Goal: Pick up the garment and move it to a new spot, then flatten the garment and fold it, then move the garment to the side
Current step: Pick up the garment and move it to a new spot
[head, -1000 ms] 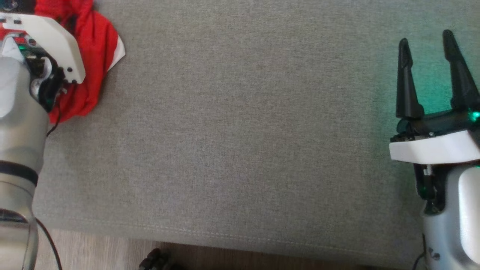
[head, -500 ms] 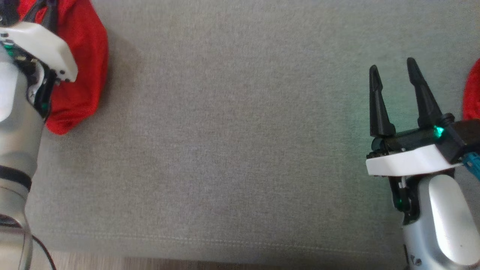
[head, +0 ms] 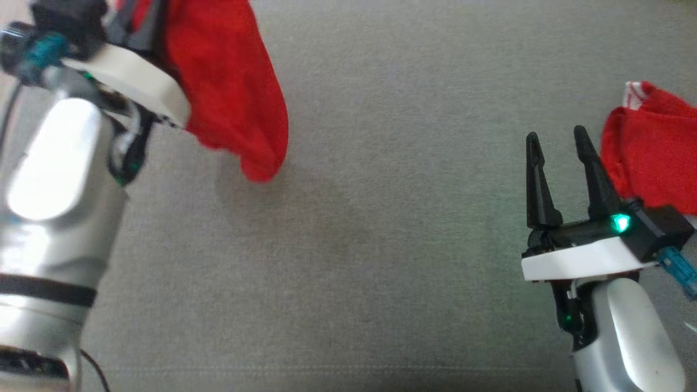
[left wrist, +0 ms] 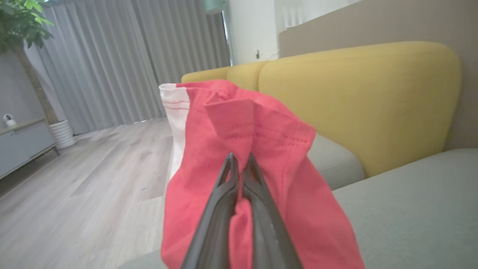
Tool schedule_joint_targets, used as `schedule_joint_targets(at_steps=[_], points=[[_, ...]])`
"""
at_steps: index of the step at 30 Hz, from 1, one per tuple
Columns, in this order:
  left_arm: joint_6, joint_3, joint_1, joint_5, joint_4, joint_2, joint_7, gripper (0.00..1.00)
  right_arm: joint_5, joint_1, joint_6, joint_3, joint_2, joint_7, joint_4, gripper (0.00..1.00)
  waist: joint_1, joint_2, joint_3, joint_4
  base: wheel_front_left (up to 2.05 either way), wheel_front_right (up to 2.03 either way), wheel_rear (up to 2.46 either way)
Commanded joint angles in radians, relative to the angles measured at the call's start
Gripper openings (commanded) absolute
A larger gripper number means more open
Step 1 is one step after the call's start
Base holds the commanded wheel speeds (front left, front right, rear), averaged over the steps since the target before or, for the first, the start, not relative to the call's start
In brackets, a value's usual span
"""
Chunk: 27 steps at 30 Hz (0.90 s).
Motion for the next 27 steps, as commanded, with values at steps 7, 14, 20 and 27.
schedule_joint_targets(at_steps=[7,14,20,27], points=[[0.039,-0.025,0.044,-0.005,-0.244,-0.022,0.097,0.00,0.035,-0.020,0.003,0.051,0.006,-0.027,-0.008,1.00,0.0000,-0.0001,-0.041,-0.091,0.00,0.00,0.00],[0.077,-0.119,0.110,0.034,-0.314,-0.064,0.195,0.00,0.059,-0.045,0.003,0.062,0.006,-0.040,-0.016,1.00,0.0000,-0.0001,-0.003,-0.202,0.00,0.00,0.00],[0.105,-0.153,0.110,0.054,-0.200,-0.117,0.176,0.00,0.091,-0.059,0.003,0.107,0.006,-0.046,-0.030,1.00,0.0000,-0.0001,0.053,-0.307,0.00,0.00,0.00],[0.106,-0.175,0.072,0.054,-0.063,-0.205,0.091,1.00,0.112,-0.051,0.003,0.134,0.006,-0.049,-0.027,1.00,0.0000,-0.0001,0.086,-0.360,0.00,0.00,0.00]])
